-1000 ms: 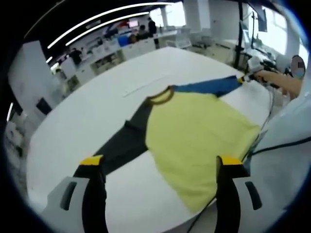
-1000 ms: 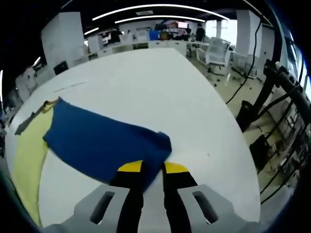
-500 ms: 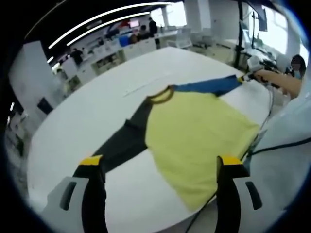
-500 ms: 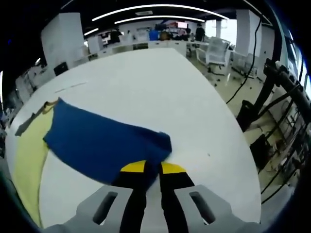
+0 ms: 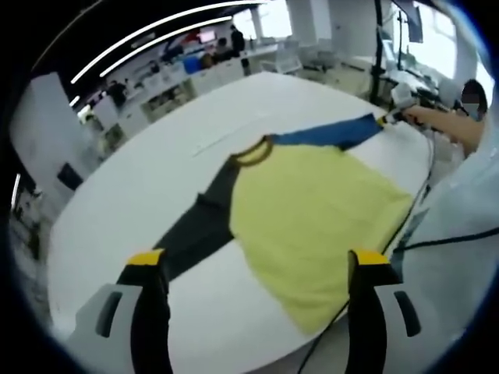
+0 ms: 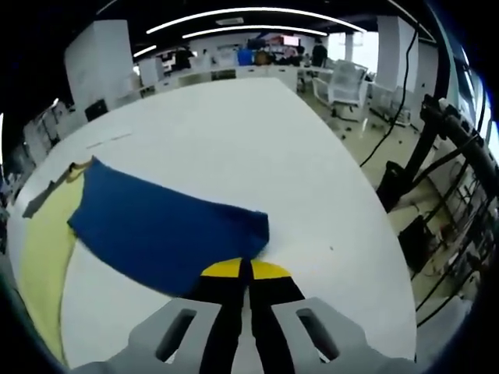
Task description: Fold the garment on the visible template until the final outline fits inside the template.
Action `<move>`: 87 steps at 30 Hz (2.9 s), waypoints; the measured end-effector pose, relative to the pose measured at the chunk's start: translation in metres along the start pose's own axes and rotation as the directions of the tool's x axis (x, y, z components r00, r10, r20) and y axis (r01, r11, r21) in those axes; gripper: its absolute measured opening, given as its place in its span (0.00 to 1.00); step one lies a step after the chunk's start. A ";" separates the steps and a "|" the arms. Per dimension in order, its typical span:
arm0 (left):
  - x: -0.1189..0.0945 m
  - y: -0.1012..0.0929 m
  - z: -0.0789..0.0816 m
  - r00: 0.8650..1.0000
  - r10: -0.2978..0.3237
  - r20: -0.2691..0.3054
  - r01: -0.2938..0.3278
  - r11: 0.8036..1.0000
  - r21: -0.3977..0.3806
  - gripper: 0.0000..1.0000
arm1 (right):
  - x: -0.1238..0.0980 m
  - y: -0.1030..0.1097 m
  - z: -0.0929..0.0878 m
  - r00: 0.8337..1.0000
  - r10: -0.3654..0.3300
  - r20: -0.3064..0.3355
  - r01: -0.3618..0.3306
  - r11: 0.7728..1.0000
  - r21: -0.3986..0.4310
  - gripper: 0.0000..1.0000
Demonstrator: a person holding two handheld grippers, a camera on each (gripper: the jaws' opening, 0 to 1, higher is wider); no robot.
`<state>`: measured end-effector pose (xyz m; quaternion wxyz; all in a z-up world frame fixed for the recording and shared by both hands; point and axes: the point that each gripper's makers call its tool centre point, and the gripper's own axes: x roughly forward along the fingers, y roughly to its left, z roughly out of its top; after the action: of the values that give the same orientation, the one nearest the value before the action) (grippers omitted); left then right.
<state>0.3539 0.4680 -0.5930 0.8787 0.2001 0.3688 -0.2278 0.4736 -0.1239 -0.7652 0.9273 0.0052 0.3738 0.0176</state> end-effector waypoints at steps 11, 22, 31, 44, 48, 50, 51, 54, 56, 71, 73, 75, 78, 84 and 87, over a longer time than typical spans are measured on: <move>-0.005 -0.008 0.000 1.000 0.011 -0.001 -0.011 1.000 0.002 0.92 | -0.004 0.003 0.003 1.000 0.022 0.014 -0.022 1.000 -0.012 0.02; -0.015 -0.011 -0.005 1.000 0.026 -0.005 -0.026 1.000 -0.001 0.92 | -0.008 0.000 0.009 0.999 0.028 0.024 -0.028 0.999 -0.035 0.02; -0.023 -0.020 -0.001 1.000 0.023 0.010 -0.023 1.000 0.014 0.92 | -0.013 0.003 0.021 0.998 0.039 0.039 -0.036 0.997 -0.075 0.02; -0.019 -0.022 -0.006 1.000 0.004 -0.003 -0.004 0.999 0.036 0.93 | -0.039 0.016 0.052 0.991 0.058 0.119 -0.043 0.991 -0.127 0.02; -0.019 -0.026 -0.003 1.000 -0.018 0.014 0.017 0.999 0.045 0.94 | -0.048 0.021 0.061 0.990 0.063 0.128 -0.040 0.984 -0.171 0.02; -0.021 -0.023 -0.004 1.000 -0.021 0.014 0.020 0.999 0.048 0.94 | -0.052 0.024 0.063 0.989 0.064 0.130 -0.040 0.983 -0.177 0.02; -0.022 -0.022 -0.005 1.000 -0.019 0.014 0.018 0.999 0.049 0.94 | -0.054 0.025 0.066 0.989 0.064 0.136 -0.040 0.983 -0.177 0.02; -0.025 -0.017 -0.010 1.000 -0.013 0.012 0.013 0.999 0.052 0.95 | -0.064 0.039 0.069 0.987 0.060 0.146 -0.033 0.983 -0.181 0.02; -0.027 -0.014 -0.012 1.000 -0.009 0.016 0.008 0.999 0.047 0.96 | -0.072 0.053 0.071 0.986 0.065 0.154 -0.034 0.980 -0.195 0.02; -0.029 -0.015 -0.018 0.999 -0.017 0.034 0.016 0.999 0.030 0.99 | -0.077 0.087 0.108 0.975 0.103 0.198 -0.045 0.960 -0.276 0.02; -0.029 -0.015 -0.021 0.999 -0.018 0.029 0.017 0.999 0.031 0.99 | -0.079 0.098 0.115 0.971 0.119 0.210 -0.055 0.957 -0.286 0.02; -0.028 -0.016 -0.020 0.999 -0.022 0.032 0.021 0.999 0.028 0.99 | -0.079 0.107 0.120 0.968 0.133 0.211 -0.065 0.952 -0.300 0.02; -0.028 -0.016 -0.024 0.999 -0.024 0.027 0.024 0.999 0.026 0.99 | -0.078 0.116 0.127 0.966 0.148 0.213 -0.073 0.943 -0.324 0.02; -0.030 -0.011 -0.029 1.000 -0.007 0.029 0.007 1.000 0.003 0.99 | -0.074 0.124 0.144 0.959 0.170 0.228 -0.083 0.934 -0.348 0.02; -0.028 -0.013 -0.031 1.000 -0.015 0.020 0.015 1.000 -0.014 0.99 | -0.069 0.126 0.153 0.955 0.180 0.235 -0.087 0.930 -0.356 0.02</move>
<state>0.3118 0.4803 -0.5950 0.8819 0.1889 0.3632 -0.2338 0.5264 -0.0003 -0.6036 0.9520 -0.1279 0.2372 0.1449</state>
